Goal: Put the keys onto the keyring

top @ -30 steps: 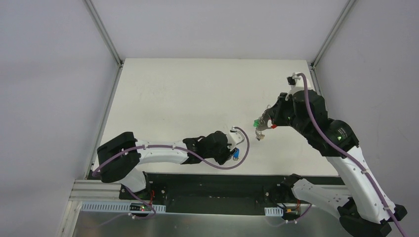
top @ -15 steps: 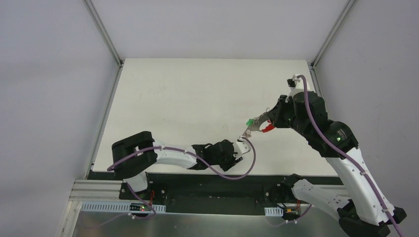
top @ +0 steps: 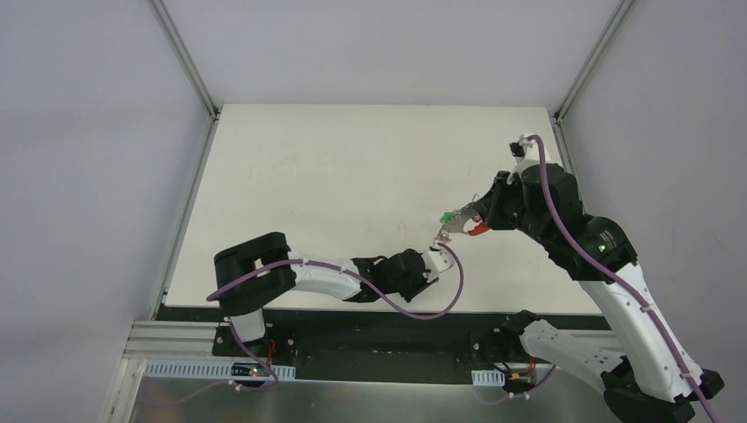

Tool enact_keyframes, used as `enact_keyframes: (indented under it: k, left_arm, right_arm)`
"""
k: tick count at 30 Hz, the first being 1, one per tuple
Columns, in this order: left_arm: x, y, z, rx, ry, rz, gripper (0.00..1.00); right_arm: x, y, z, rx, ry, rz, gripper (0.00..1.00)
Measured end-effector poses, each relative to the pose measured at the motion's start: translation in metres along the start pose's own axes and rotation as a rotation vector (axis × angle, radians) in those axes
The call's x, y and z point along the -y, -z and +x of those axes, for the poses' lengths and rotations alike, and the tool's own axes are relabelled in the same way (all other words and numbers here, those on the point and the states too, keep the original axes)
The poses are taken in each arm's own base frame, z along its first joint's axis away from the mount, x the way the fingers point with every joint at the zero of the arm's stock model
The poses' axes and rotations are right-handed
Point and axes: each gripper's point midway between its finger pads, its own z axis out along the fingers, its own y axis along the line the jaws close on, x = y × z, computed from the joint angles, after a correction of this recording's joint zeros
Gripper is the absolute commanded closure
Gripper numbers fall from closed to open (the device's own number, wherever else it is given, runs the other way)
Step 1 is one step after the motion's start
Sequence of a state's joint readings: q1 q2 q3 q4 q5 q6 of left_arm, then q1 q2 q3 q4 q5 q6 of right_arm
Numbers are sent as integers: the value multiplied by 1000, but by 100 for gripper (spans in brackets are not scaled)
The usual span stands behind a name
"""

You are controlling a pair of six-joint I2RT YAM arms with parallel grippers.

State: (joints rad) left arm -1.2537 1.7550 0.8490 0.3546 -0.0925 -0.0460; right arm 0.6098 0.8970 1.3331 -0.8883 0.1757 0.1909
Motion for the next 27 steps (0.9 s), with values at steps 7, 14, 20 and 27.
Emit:
enact_keyframes:
  k: [7,14,20,27]
  left_arm:
    - [2,-3,-3,11,-6,0,100]
    - [-1,-3,-3,12,-7,-12,100]
    - [-4,7,-2,13,-13,-21,100]
    - [-8,60,-46,142,6,-11,100]
  right_arm:
    - [0,0,1,-5,-1,-3,100]
    - [-2,0,3,-11,-2,-16,100]
    - [-4,0,4,-16,-1,-26,100]
    - [-10,2,8,-36,20,-69,100]
